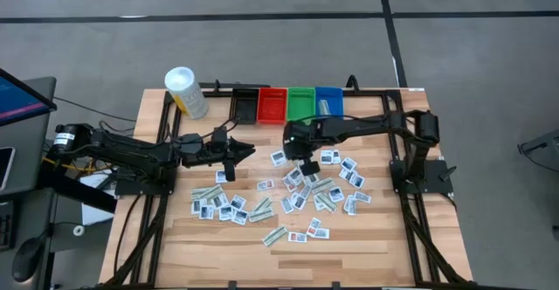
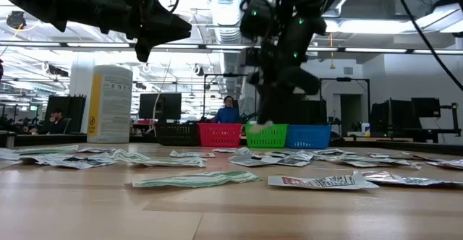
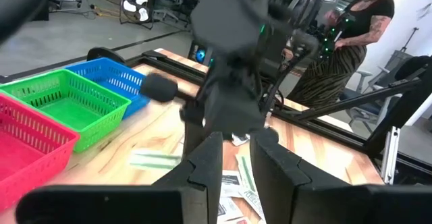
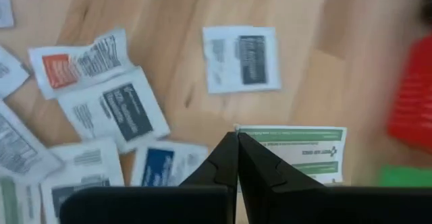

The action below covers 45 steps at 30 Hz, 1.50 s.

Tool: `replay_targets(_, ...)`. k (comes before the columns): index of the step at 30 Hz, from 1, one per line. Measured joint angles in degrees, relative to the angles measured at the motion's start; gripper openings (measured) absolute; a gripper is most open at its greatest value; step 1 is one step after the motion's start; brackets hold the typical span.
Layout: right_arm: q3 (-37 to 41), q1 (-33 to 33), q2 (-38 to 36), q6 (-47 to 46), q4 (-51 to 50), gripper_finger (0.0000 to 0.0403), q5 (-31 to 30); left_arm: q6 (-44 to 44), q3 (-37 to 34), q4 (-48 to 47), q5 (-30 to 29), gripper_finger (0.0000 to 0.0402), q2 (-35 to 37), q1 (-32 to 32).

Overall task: Pick & Place First Aid Supplies
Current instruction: Put the bandage pack into the blue bin

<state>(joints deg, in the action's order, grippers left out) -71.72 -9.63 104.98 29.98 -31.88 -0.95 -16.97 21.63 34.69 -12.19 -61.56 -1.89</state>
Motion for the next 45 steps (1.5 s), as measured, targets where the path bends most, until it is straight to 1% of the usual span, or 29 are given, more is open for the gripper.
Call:
replay_targets(8,0.02,-1.38,-8.74,0.49,-1.07,0.0001,-5.05,-0.02,0.0,0.06,-0.22,0.0076,-0.07,0.0)
replay_targets(13,-0.03,-4.73,-13.07,0.58,-1.3,0.0001,-8.39,-0.01,0.0,0.08,-0.26,0.0076,-0.07,0.0)
replay_targets(17,-0.05,-9.03,-14.41,0.57,-2.32,0.0001,-9.46,0.0,0.0,0.08,-0.24,0.0076,-0.07,0.0)
replay_targets(23,0.17,-16.77,-13.02,0.77,-5.54,0.0001,-9.07,-0.02,0.0,0.08,-0.24,0.0076,-0.07,0.0)
replay_targets(29,2.42,-22.37,-10.06,1.82,-5.87,0.0001,-7.71,-0.17,0.0,0.08,-0.22,0.0076,-0.07,-0.02)
replay_targets(35,2.68,-25.06,-7.01,3.56,-5.8,0.0,-6.41,-0.22,0.0,0.06,-0.2,0.0076,-0.07,-0.02)
replay_targets(45,2.68,-26.38,-2.83,5.13,-4.35,0.0,-6.42,-0.41,0.0,0.06,-0.22,0.0076,-0.07,-0.02)
